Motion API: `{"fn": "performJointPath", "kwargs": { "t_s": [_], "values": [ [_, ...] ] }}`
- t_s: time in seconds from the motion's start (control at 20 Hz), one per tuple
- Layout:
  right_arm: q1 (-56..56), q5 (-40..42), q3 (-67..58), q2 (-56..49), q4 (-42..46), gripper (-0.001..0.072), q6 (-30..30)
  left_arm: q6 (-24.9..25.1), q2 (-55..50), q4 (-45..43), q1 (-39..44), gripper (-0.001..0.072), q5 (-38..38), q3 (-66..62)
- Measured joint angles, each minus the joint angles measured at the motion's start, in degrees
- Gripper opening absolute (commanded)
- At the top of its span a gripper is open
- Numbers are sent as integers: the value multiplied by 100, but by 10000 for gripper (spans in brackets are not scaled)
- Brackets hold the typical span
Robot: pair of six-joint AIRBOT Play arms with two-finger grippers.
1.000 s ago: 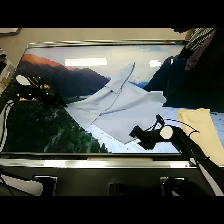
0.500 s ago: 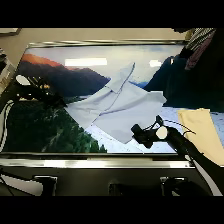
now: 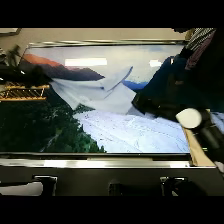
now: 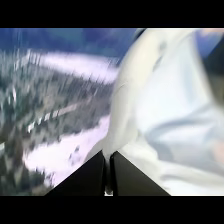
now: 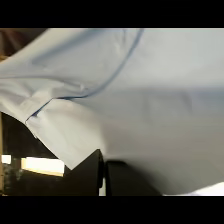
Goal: Fold the clothes and pants, and hang the long-sleeved shirts on hangers.
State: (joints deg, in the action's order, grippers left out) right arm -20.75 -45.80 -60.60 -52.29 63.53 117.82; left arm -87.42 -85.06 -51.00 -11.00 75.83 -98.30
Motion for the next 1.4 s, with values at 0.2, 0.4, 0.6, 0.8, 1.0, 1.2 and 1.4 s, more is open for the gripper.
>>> {"fn": "performJointPath", "kwargs": {
  "t_s": [0.2, 0.4, 0.6, 0.8, 1.0, 1.2, 1.4],
  "values": [
    [0, -986, -2173, 225, 214, 35, -610, -133, 1290, 76, -315, 20, -319, -719],
    [0, -1668, -3875, 483, 249, 35, -949, -535, 2667, -293, -455, 20, -745, -986],
    [-2, -1875, -4557, 708, 341, 35, -883, -1121, 3574, -1180, -492, 20, -935, -1054],
    [-2, -2184, -4732, 487, 1128, 35, -546, -1360, 3757, -1733, -501, 20, -1008, -986],
    [-2, -2776, -4747, -431, 2293, 34, -164, -1189, 3115, -1897, -417, 20, -1016, -678],
    [13, -3121, -4518, -1847, 2920, 36, 37, -813, 1600, -2026, -2, 20, -1180, -417],
    [411, -2800, -4413, -3405, 2787, 35, 186, -540, -234, -2057, 481, 20, -1700, -348]
  ]
}}
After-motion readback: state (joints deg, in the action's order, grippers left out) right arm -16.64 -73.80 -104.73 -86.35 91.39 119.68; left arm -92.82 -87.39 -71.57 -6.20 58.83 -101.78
